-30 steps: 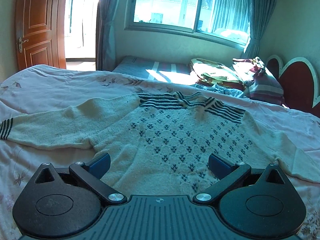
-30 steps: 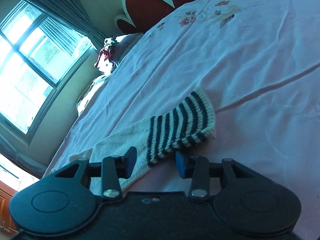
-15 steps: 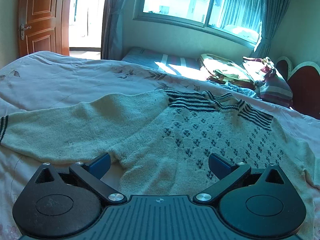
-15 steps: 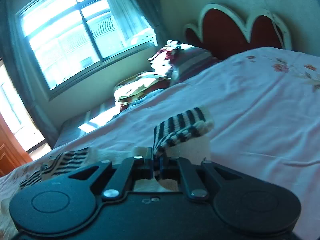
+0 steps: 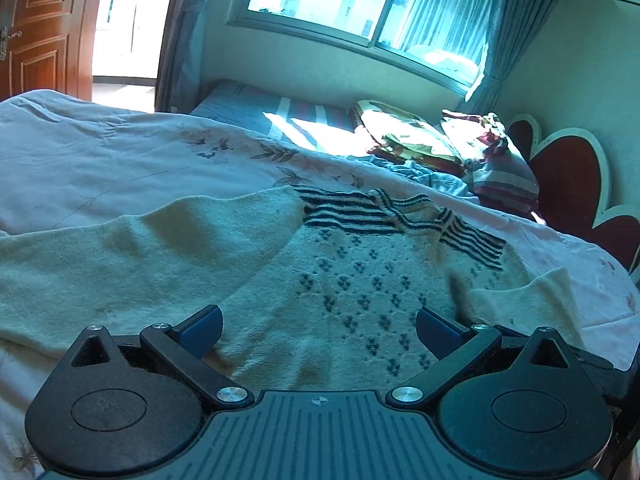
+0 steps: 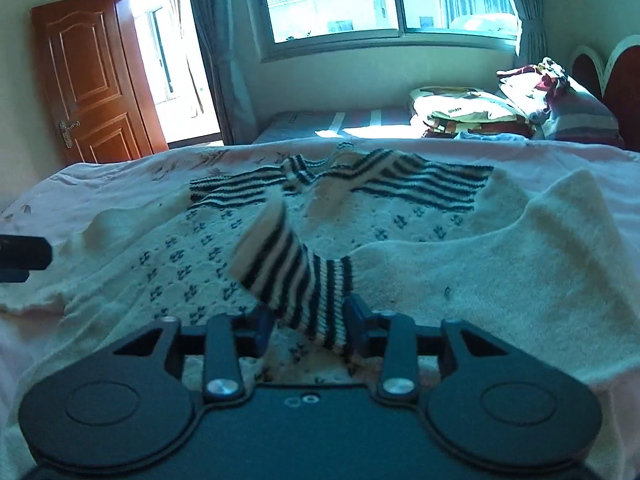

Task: Fold small clothes
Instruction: 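Fold the held sleeve across the body with the right gripper while the left grasps the other cuff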

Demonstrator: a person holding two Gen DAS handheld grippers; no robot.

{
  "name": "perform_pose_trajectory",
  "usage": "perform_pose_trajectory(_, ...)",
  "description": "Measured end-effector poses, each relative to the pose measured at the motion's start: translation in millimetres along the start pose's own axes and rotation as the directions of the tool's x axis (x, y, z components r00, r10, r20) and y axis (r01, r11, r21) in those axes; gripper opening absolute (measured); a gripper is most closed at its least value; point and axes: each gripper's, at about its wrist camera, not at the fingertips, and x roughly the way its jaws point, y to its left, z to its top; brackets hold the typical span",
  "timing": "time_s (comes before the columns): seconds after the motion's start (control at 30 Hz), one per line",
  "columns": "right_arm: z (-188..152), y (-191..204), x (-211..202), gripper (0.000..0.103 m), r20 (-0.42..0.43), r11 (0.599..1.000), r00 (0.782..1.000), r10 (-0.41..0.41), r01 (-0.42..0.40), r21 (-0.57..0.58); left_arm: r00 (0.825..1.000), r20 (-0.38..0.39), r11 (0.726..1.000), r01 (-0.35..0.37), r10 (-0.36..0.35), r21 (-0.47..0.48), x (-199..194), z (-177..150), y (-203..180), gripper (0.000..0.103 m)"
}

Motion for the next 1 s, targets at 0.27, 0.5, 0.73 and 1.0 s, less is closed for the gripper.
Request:
perform_pose_trajectory(0.27,-18,-74,-79,0.049,0.057,0.960,0.997,-0.051,0.033,0.279,0.959,-0.173,0.975,0.219,-0.224,-0.044,82,-6,-68,0.065)
perform_pose_trajectory(0.5,-37,-138,-107,0.050,0.116,0.834,0.993,-0.030,-0.039,0.551,0.950,-0.224,0.976,0.207,-0.218,-0.069,110,-8,-92,0.005)
perform_pose_trajectory(0.73,-51,-170,-83,0.051,0.174,0.641,0.982,0.073,-0.180,0.746,0.982,-0.106,0.987,0.150,-0.155,-0.053,72,14,-53,0.005)
perform_pose_trajectory(1.0,-61,-192,-43,0.052,0.210,0.453,0.974,0.091,-0.228,0.862,0.983,-0.134,0.990,0.115,-0.126,-0.088,77,13,-18,0.005)
